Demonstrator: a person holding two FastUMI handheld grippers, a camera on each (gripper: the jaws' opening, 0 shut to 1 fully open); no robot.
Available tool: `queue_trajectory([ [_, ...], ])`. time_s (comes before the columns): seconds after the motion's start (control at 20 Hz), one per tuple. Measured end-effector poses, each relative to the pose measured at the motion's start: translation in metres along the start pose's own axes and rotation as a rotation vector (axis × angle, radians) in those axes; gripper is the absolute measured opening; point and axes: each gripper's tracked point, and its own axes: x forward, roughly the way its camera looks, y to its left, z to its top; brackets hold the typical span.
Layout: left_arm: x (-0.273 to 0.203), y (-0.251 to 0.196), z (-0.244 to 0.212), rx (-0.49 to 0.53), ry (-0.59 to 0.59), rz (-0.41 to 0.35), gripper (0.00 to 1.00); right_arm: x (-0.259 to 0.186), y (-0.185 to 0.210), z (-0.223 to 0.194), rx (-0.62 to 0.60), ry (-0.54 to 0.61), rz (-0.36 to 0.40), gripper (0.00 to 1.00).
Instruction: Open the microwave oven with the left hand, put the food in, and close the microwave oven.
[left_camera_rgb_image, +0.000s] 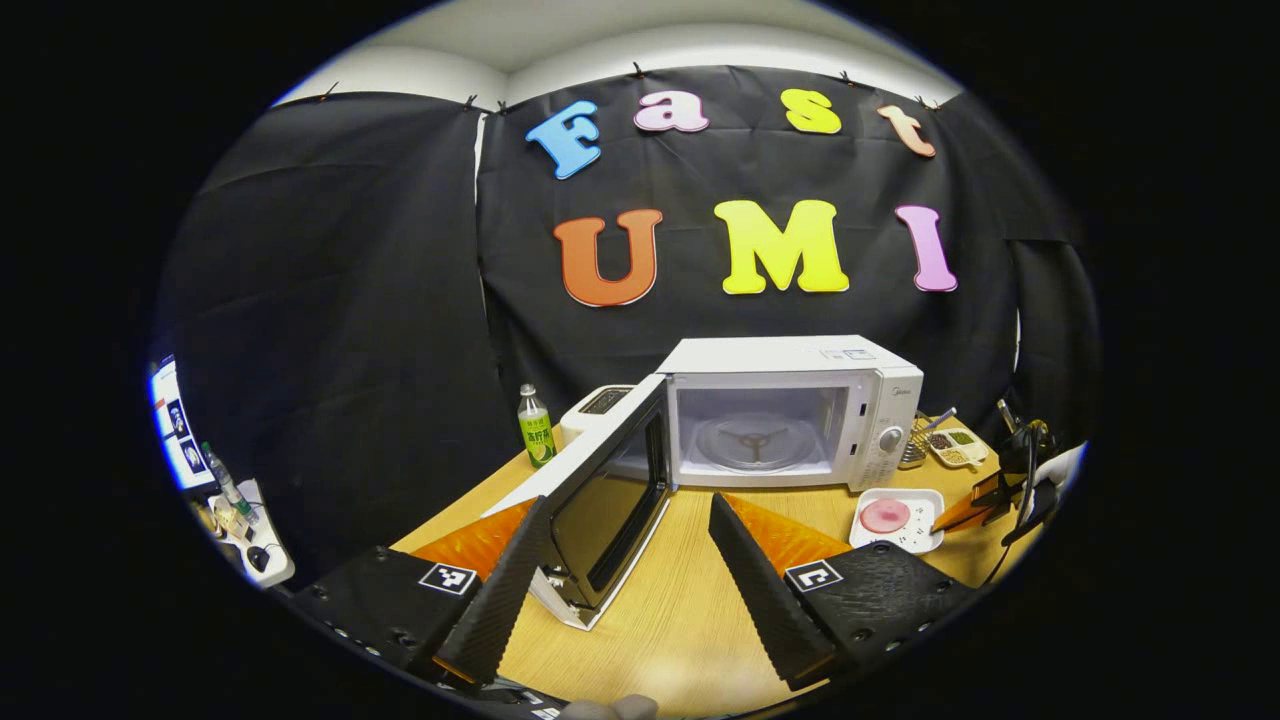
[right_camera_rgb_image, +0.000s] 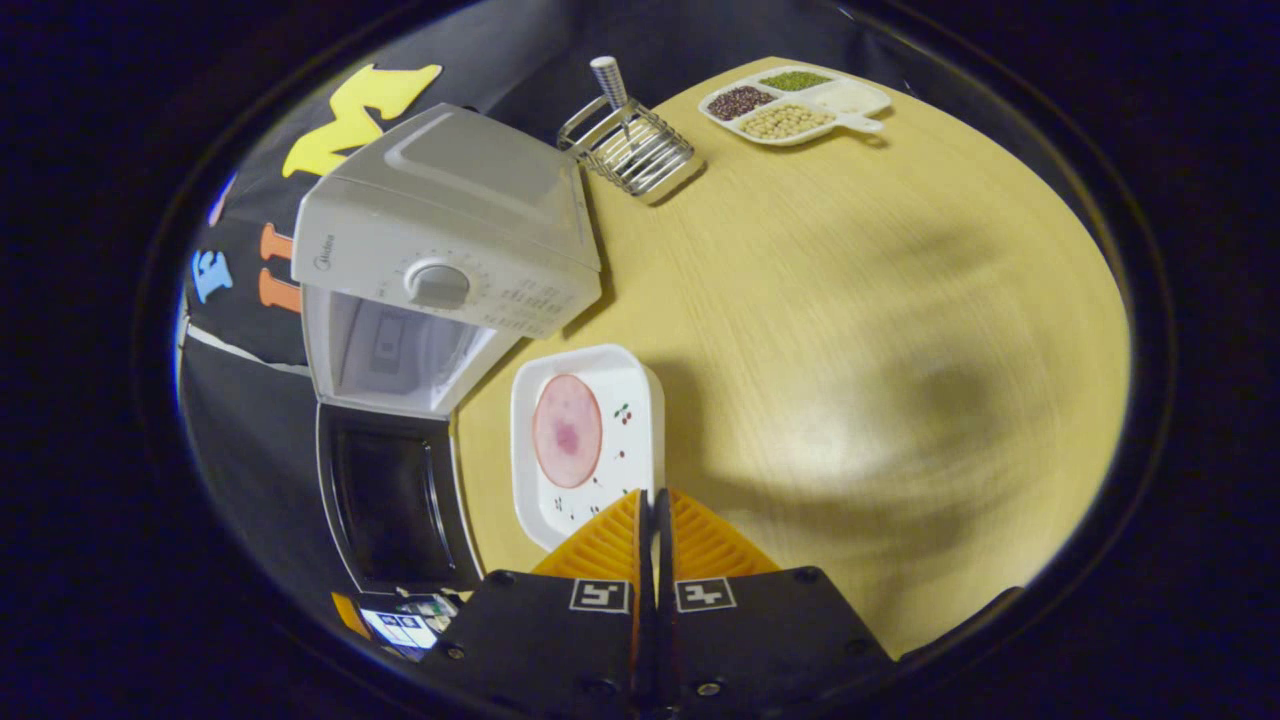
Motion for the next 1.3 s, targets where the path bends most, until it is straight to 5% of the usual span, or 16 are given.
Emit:
queue_trajectory([
  [0.7,-0.013,-0.011,0.017,0.066,-0.039,-0.169,0.96,0.065,0.182,-0.043,0.258,-0.355,0.283,0.03],
  [1.3,0.011,0.003,-0.024,0.086,-0.002,-0.192,0.96,0.174,0.254,0.018,0.438,-0.598,0.305,0.04],
])
